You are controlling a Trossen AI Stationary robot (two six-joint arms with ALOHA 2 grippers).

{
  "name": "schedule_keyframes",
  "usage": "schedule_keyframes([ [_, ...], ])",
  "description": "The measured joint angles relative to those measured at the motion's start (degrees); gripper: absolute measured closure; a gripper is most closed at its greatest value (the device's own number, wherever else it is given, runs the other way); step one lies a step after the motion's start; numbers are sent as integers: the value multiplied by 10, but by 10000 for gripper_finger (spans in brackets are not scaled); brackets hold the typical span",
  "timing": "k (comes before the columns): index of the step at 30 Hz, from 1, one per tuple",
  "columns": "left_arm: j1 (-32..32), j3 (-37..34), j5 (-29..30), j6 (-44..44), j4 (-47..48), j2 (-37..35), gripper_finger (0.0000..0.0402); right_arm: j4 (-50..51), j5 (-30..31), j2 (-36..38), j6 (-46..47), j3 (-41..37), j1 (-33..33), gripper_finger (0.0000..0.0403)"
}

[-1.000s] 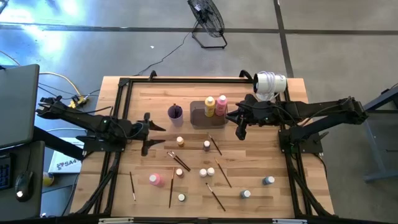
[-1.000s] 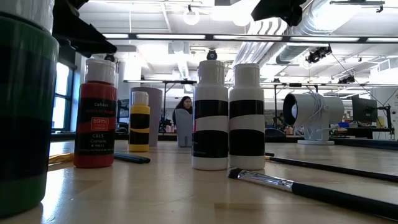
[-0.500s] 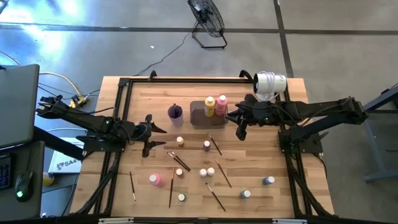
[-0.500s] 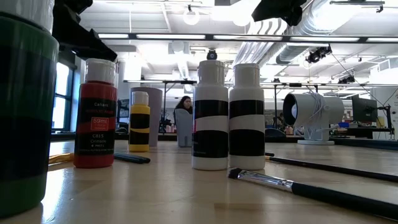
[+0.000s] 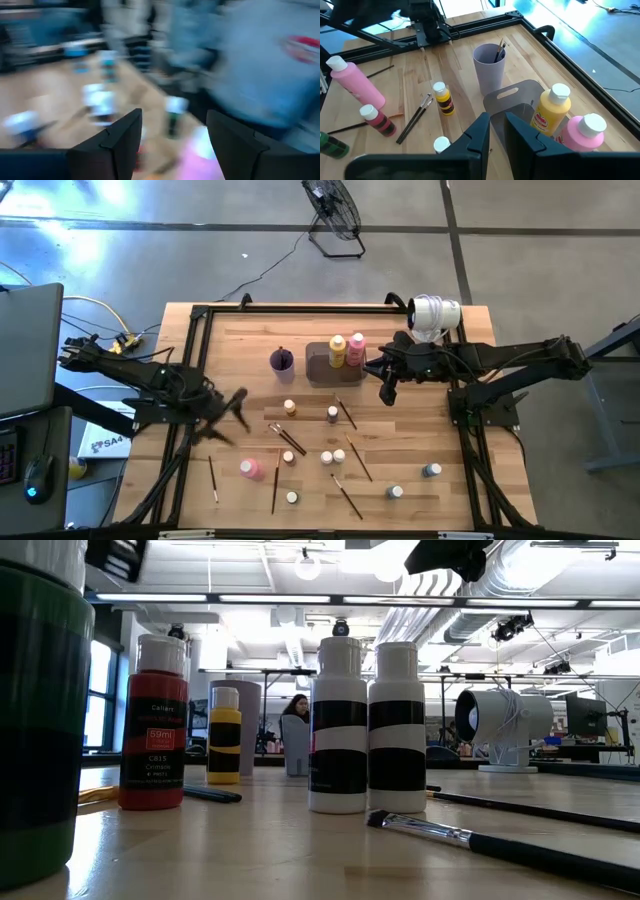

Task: Pick & Place Paint Supplies
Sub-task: Put the big pink paint bottle into the gray bin

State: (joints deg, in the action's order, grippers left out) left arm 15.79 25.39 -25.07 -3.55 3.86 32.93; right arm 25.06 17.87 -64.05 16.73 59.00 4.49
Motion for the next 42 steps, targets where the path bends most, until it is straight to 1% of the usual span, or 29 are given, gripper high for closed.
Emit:
schedule_keyframes([
  [2,0,0,-71,-28,20,0,181,0,0,0,0,0,0,355],
  [4,0,0,-103,-51,45,0,181,0,0,0,1,0,0,355],
  [7,0,0,-88,-74,76,1,181,0,0,0,3,0,0,355],
  [10,0,0,-56,-81,70,9,181,0,0,0,25,0,0,355],
  [12,0,0,-48,-81,62,15,181,0,0,0,30,0,0,355],
  [22,0,0,-48,-82,61,22,181,0,2,0,30,0,0,355],
  [29,0,0,-47,-80,43,22,181,0,2,0,30,0,0,355],
  [32,0,0,-48,-63,48,24,181,0,2,0,30,0,0,355],
  [38,0,-14,-49,-63,13,59,181,0,2,0,30,0,0,355],
  [40,0,-16,-51,-63,15,76,181,0,2,0,31,0,0,355],
  [42,0,-16,-75,-63,15,92,181,0,2,0,31,0,0,355],
])
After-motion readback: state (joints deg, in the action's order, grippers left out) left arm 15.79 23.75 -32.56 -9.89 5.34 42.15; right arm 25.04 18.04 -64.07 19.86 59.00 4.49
